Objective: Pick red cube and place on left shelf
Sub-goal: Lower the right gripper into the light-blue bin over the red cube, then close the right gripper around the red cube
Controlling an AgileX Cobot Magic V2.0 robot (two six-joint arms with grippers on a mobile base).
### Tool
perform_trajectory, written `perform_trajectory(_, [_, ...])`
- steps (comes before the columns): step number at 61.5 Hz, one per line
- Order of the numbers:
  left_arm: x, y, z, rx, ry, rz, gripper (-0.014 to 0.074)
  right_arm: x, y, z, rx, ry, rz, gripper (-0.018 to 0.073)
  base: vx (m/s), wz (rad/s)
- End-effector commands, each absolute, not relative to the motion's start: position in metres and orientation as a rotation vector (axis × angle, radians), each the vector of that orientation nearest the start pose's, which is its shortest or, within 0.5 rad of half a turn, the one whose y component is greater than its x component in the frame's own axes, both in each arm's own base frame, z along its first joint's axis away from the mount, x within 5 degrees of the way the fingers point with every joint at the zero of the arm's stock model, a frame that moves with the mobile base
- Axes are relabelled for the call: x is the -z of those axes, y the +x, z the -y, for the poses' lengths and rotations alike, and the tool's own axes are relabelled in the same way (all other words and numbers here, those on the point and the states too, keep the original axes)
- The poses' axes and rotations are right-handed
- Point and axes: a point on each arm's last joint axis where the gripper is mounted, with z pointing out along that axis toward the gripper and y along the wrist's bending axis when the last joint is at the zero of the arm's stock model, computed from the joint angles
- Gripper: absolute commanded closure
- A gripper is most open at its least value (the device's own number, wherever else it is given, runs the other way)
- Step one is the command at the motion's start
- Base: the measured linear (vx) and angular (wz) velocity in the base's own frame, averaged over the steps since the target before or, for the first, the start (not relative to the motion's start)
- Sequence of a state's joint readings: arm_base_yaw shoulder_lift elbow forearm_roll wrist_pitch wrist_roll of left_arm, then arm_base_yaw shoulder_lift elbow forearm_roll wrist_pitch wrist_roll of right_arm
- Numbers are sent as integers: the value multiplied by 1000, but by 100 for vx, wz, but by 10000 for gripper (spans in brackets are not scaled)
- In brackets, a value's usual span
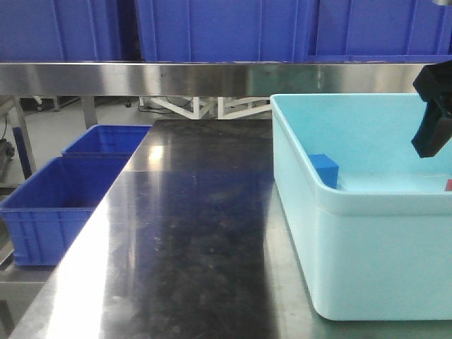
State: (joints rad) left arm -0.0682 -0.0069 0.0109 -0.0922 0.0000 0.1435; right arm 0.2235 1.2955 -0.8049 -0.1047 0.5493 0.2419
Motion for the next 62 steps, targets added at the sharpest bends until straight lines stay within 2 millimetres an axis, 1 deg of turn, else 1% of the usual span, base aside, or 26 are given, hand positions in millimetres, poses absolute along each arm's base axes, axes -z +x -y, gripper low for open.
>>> perform_trajectory(1, [-210,57,3,15,79,-1432,491,-271,252,-52,-103,-69,-2427,-55,0,0])
perform_trajectory(13, [-210,57,3,15,79,-1432,491,-269,252,-51,-96,-63,-2448,-55,0,0])
perform_trajectory(53, [-210,57,3,15,79,-1432,491,-240,264,-52,-42,-83,-2575,-55,0,0])
perform_trajectory(62, [-210,57,3,15,79,-1432,491,-236,266,-49,-38,-46,-2594,-55,0,0])
